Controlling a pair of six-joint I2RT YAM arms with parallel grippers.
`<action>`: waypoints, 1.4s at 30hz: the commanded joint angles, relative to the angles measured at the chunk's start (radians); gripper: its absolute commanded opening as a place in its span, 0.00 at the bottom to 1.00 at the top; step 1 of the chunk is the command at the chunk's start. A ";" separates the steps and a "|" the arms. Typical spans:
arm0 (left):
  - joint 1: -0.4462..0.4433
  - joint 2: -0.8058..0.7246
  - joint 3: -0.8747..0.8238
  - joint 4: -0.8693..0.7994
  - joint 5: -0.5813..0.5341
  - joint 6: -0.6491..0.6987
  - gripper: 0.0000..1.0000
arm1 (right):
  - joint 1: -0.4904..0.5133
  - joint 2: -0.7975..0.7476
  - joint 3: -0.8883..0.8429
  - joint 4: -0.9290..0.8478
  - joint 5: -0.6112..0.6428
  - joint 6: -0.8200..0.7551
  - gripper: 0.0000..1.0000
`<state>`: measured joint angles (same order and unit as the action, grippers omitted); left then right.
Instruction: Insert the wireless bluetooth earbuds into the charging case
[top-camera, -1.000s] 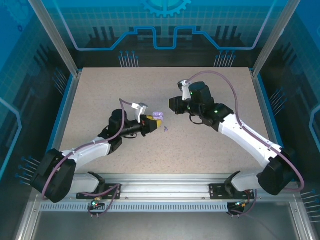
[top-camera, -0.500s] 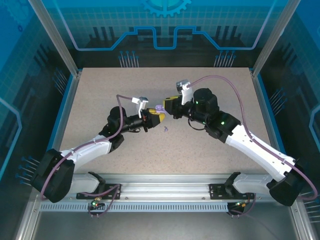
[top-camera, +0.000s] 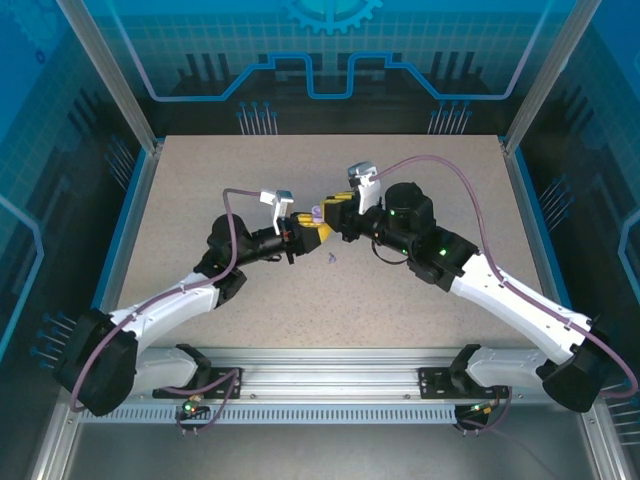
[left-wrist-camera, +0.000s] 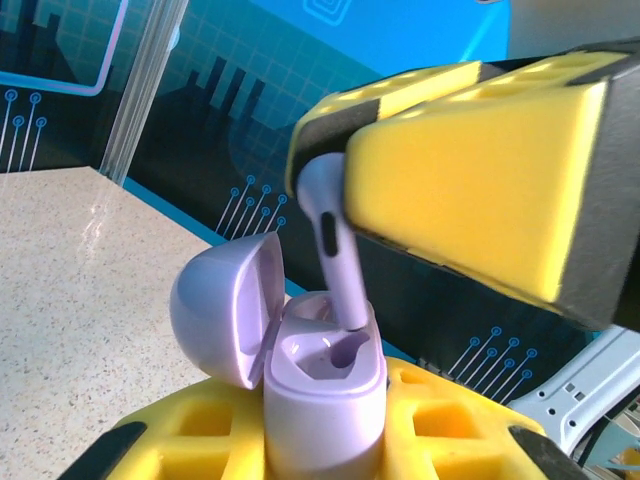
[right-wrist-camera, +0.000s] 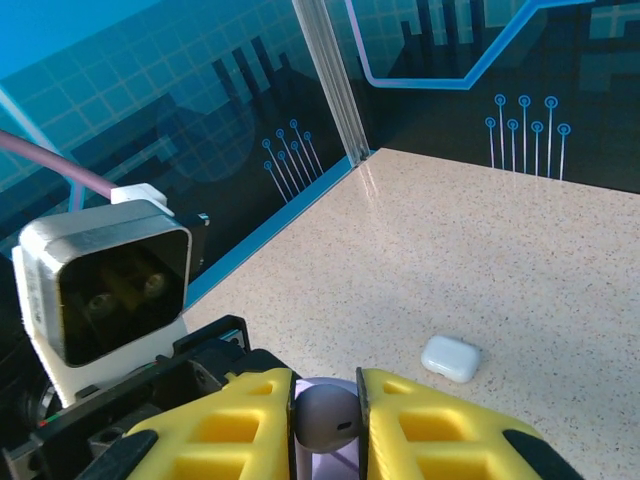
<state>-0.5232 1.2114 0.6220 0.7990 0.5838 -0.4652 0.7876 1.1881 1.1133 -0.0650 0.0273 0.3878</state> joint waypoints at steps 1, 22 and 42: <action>-0.011 -0.023 0.035 0.028 0.026 0.017 0.14 | 0.019 -0.020 -0.001 0.042 0.023 -0.021 0.22; -0.017 -0.020 0.052 0.020 -0.025 0.000 0.14 | 0.036 -0.028 -0.003 0.032 0.032 -0.033 0.22; -0.016 -0.040 0.049 0.001 -0.066 0.003 0.14 | 0.044 -0.030 0.001 0.005 0.040 -0.045 0.22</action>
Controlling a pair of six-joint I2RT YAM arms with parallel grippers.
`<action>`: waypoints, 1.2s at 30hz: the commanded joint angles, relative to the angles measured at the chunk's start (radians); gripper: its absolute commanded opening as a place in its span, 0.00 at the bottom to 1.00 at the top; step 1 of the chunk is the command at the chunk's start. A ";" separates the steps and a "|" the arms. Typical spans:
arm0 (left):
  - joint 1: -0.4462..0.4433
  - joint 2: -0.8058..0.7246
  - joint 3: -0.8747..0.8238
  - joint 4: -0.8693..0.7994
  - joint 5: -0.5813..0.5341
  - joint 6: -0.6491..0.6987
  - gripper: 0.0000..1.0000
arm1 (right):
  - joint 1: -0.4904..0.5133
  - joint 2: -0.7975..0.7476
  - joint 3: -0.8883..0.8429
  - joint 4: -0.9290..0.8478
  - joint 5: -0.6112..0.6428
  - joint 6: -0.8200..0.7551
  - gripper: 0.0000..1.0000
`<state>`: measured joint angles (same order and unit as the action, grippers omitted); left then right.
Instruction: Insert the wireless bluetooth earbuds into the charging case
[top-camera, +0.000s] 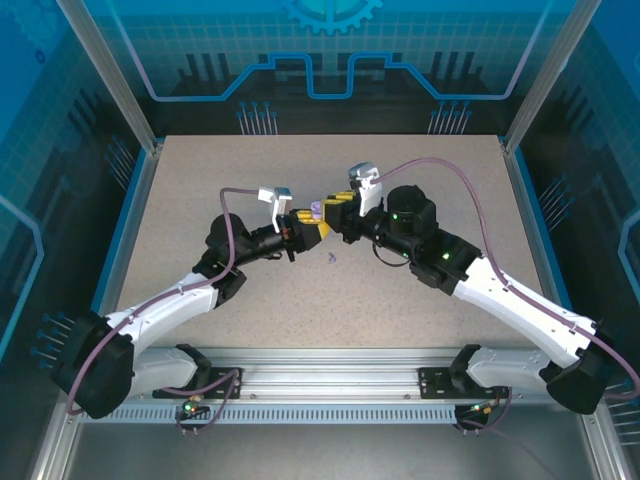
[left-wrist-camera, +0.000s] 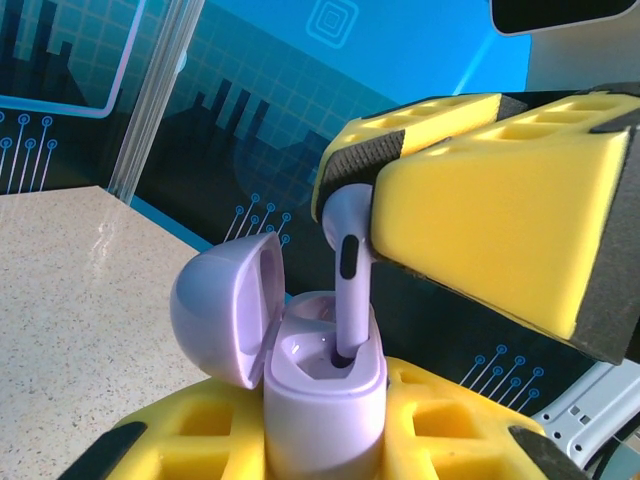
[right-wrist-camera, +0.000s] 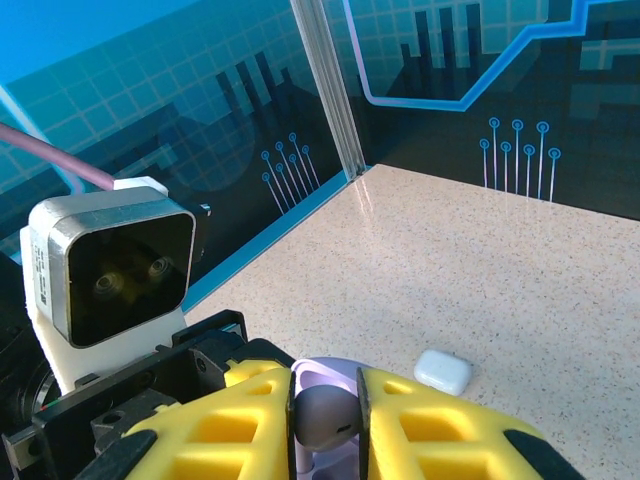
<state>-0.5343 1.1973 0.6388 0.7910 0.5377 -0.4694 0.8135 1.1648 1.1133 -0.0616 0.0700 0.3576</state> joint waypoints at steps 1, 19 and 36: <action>-0.005 -0.028 0.032 0.007 -0.022 0.007 0.14 | 0.018 -0.005 0.003 -0.001 -0.005 -0.016 0.22; -0.007 -0.034 0.052 -0.020 -0.035 0.031 0.14 | 0.030 0.006 0.023 -0.050 0.000 -0.006 0.24; -0.013 -0.037 0.080 -0.121 -0.025 0.113 0.14 | 0.031 0.025 0.100 -0.117 -0.133 0.009 0.43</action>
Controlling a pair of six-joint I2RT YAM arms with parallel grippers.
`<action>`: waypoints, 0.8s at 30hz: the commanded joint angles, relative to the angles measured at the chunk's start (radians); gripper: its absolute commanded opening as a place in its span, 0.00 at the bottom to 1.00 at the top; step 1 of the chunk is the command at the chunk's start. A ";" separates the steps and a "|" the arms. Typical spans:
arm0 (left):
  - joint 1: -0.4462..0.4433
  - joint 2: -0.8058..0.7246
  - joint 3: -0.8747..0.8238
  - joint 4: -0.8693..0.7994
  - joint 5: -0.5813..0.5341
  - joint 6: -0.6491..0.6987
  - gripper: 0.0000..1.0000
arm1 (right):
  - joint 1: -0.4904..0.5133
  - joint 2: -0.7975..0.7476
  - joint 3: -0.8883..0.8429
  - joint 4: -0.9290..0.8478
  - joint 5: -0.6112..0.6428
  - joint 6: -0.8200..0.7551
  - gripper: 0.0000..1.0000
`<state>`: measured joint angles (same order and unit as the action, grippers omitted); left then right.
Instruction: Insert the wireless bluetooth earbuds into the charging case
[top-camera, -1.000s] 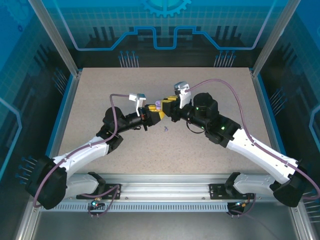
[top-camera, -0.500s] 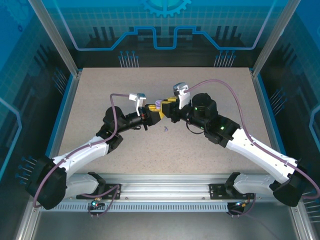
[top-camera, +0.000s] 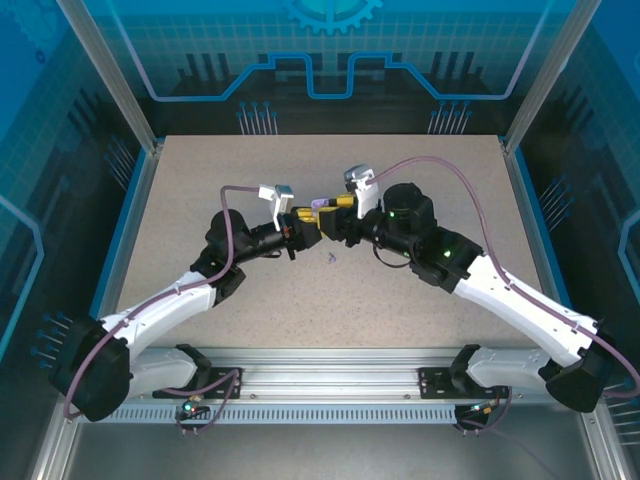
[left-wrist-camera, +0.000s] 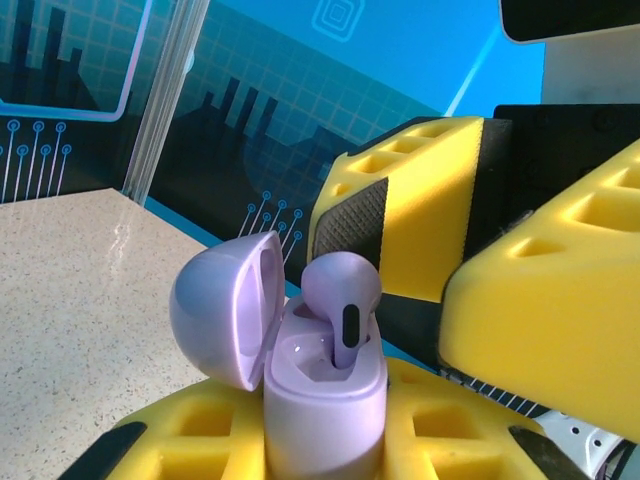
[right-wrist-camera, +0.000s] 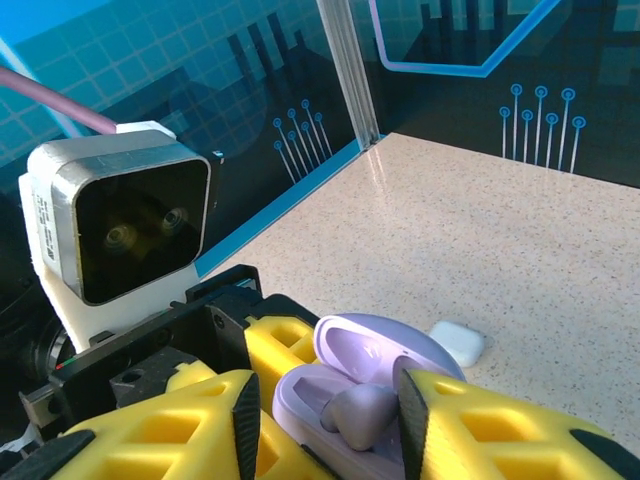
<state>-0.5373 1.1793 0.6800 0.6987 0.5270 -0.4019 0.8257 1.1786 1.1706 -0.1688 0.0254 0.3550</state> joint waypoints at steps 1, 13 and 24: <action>-0.012 -0.019 0.040 -0.036 -0.017 0.050 0.14 | 0.018 0.016 0.050 -0.016 -0.096 0.016 0.43; -0.014 -0.011 0.050 -0.099 -0.052 0.083 0.14 | 0.019 0.038 0.104 -0.057 -0.130 0.047 0.45; -0.014 -0.019 0.047 -0.103 -0.045 0.088 0.14 | 0.018 0.013 0.104 -0.101 -0.023 0.052 0.49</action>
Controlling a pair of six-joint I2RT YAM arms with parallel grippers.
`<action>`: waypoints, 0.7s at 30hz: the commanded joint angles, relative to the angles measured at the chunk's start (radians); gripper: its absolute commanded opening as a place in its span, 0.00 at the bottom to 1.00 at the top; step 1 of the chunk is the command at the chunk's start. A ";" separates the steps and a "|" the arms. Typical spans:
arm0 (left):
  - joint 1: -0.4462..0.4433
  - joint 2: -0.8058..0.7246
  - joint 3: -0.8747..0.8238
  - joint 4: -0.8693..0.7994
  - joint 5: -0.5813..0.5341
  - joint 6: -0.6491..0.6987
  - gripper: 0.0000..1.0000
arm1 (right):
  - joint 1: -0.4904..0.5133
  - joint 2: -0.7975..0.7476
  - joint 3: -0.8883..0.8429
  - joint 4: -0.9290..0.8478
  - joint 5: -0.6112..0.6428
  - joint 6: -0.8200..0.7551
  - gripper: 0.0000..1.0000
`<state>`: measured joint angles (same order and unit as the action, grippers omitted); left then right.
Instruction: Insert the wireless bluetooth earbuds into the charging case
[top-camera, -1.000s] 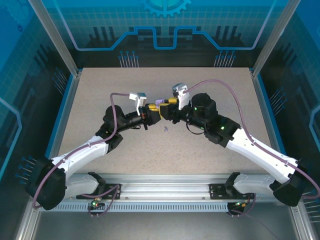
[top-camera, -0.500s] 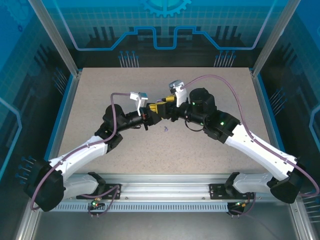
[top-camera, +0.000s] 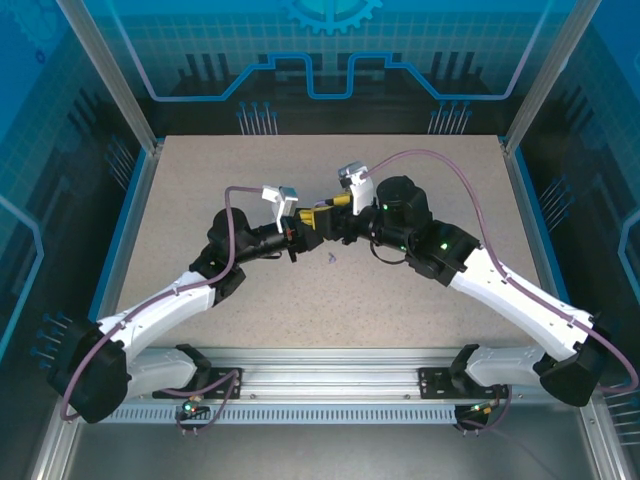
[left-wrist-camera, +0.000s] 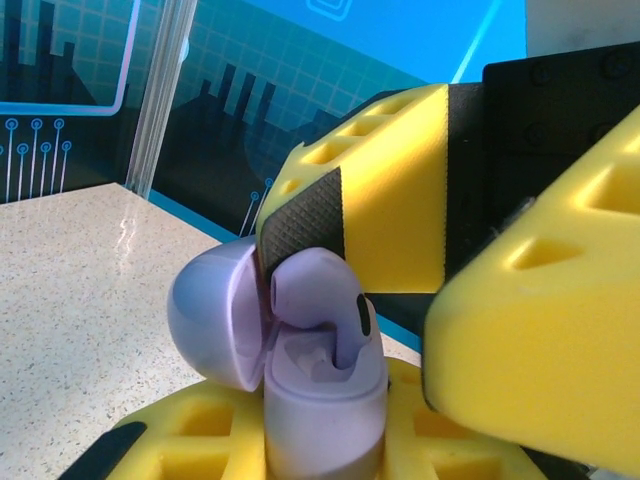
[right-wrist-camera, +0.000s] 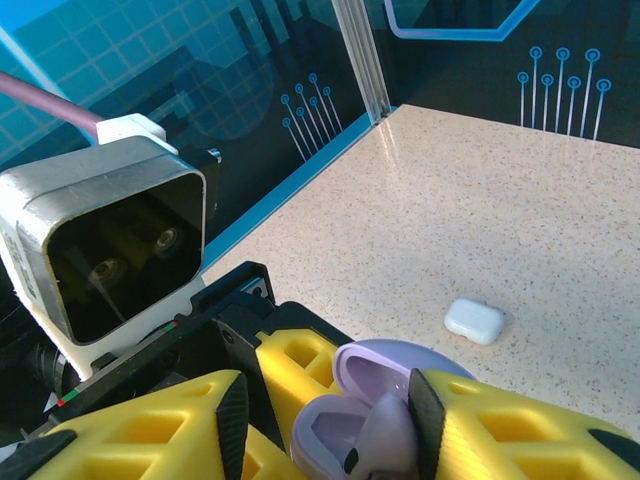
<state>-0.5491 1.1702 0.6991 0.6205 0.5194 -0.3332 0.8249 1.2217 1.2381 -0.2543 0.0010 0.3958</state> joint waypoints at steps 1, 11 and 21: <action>-0.003 -0.013 0.026 -0.028 -0.038 0.022 0.14 | 0.019 -0.034 0.037 -0.020 0.011 0.012 0.49; -0.002 -0.032 0.017 -0.045 -0.027 0.036 0.14 | 0.018 -0.071 0.038 -0.040 0.032 0.003 0.56; -0.003 -0.063 0.012 -0.067 -0.033 0.060 0.14 | 0.005 -0.096 0.058 -0.148 0.090 -0.023 0.45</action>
<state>-0.5491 1.1397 0.6991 0.5571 0.5007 -0.3069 0.8257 1.1423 1.2621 -0.3428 0.0517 0.3862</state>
